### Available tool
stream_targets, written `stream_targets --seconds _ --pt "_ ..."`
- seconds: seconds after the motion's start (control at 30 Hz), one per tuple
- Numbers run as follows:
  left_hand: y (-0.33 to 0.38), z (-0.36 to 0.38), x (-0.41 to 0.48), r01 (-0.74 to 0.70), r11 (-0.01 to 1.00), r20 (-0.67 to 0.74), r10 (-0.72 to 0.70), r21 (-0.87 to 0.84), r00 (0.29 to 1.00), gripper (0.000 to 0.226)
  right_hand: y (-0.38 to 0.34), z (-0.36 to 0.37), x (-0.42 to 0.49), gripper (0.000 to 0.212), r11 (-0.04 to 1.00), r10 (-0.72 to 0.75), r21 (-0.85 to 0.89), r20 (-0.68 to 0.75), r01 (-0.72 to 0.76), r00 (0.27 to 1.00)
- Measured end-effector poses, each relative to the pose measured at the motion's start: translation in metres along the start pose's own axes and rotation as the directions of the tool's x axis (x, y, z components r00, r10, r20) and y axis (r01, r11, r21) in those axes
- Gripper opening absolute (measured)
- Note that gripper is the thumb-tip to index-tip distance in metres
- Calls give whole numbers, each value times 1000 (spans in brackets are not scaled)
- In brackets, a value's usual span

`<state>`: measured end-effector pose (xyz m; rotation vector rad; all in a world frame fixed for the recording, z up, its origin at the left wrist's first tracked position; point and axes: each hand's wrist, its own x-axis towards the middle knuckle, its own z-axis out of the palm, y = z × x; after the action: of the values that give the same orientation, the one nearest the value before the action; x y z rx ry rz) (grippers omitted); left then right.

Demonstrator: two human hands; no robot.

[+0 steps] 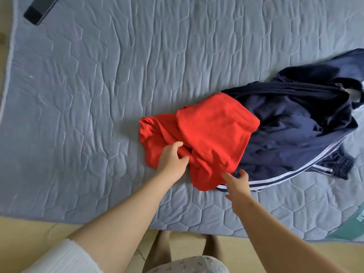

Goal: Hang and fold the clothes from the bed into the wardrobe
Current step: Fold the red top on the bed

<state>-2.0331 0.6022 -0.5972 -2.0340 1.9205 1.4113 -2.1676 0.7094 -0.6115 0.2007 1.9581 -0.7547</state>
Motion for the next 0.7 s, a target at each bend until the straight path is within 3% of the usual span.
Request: stream_targets --seconds 0.1,0.17,0.27,0.37,0.47,0.5,0.57,0.63,0.67,0.7 --pt "-9 28 -5 87 996 205 -84 -5 975 51 -5 6 6 25 997 71 -1 98 -71 993" --pt "-13 45 -11 72 997 356 -72 13 932 65 -9 11 7 6 996 93 -1 125 -94 988" --pt "-18 55 -20 -42 996 458 3 74 889 89 -12 19 4 17 997 36 65 185 -48 982" --pt "-22 48 -22 -131 991 328 113 36 938 77 -19 22 -8 12 993 -17 120 317 -22 948" --pt "-22 29 -19 -56 995 80 49 81 996 26 -24 20 -18 14 995 -40 98 362 4 931" --pt "-22 22 -18 -35 996 37 32 83 999 18 -26 19 -22 15 994 -38 106 364 -1 931" --pt "-19 9 -16 -12 1000 29 12 -25 1000 13 -28 17 -29 16 988 -33 152 360 -23 932" --pt "-12 -2 -18 96 940 26 -92 -327 995 14 -30 15 -36 14 979 -56 205 357 -20 933" --pt "-7 -7 -20 174 827 43 -179 -534 983 19 -31 15 -39 12 979 -80 204 354 7 932" --pt "-2 -13 -21 241 649 89 -258 -722 962 23 -31 14 -42 11 983 -110 179 350 49 930"
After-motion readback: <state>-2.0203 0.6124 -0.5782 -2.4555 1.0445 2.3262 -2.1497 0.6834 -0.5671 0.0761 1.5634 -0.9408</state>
